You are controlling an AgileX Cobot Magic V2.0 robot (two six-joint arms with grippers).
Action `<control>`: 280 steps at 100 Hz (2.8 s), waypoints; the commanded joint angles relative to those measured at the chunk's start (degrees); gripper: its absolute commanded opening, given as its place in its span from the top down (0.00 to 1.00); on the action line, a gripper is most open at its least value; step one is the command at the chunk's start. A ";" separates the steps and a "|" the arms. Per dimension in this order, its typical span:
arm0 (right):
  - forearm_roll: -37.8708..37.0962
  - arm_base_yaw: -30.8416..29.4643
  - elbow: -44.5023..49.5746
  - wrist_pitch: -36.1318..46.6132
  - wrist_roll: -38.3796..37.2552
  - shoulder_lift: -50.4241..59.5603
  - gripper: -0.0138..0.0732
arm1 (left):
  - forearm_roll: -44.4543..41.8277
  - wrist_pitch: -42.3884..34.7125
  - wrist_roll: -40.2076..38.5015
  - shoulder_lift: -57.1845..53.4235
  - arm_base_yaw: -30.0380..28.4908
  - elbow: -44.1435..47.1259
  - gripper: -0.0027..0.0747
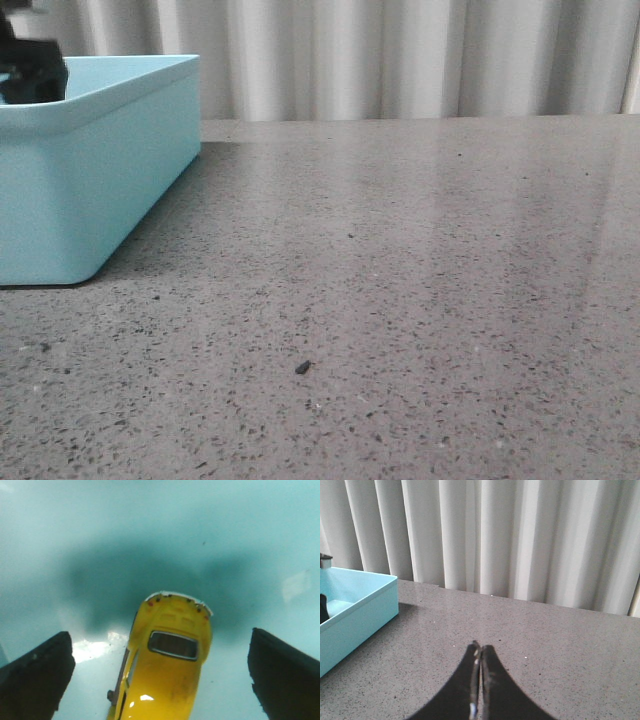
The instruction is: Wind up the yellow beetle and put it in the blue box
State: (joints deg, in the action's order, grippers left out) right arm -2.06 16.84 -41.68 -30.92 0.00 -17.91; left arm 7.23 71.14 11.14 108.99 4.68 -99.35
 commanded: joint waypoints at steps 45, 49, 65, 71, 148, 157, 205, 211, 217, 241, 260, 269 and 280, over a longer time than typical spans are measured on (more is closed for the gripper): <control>-6.42 0.03 0.52 0.95 0.53 2.63 0.90 | 11.09 -2.47 0.73 -32.45 6.41 5.15 0.99; -7.59 0.03 1.80 2.03 0.53 4.60 0.90 | 11.09 -3.84 2.05 -35.91 7.11 7.60 0.99; -12.48 0.03 8.53 7.98 0.53 14.01 0.90 | 10.99 -14.58 6.23 -52.11 8.81 22.71 0.99; -16.41 0.03 11.62 9.81 0.53 17.49 0.90 | 10.71 -20.09 6.85 -59.07 8.79 30.24 0.99; -23.27 0.03 18.15 13.86 0.53 18.01 0.90 | 4.61 -50.93 1.81 -107.22 8.67 75.07 0.99; -23.27 0.03 18.15 13.86 0.53 18.01 0.90 | 4.61 -50.96 1.81 -107.22 8.67 75.07 0.99; -23.27 0.03 18.15 13.78 0.53 18.01 0.90 | 4.74 -50.96 1.81 -107.22 8.67 75.07 0.99; -23.27 0.03 18.15 13.78 0.53 18.01 0.90 | 4.74 -50.96 1.81 -107.22 8.67 75.07 0.99; -23.27 0.03 18.15 13.78 0.53 18.01 0.90 | 4.74 -51.42 1.81 -107.22 8.67 75.16 0.99; -23.27 0.03 18.15 13.50 0.53 18.01 0.90 | 2.68 -66.55 1.81 -107.22 8.45 89.09 0.99; -23.27 0.03 18.15 13.50 0.53 18.01 0.90 | 4.12 -81.75 -6.02 -107.22 8.45 100.05 0.99; -23.27 0.03 18.15 13.37 0.53 18.01 0.90 | 4.12 -78.51 -7.56 -107.22 8.45 100.74 0.99; -23.27 0.03 18.15 13.37 0.53 18.01 0.90 | 4.01 -76.30 -7.56 -107.22 8.45 100.74 0.99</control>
State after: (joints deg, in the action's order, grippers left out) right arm -23.95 16.84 -22.20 -21.63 0.00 0.72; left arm 10.87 -2.48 4.70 0.95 12.93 0.00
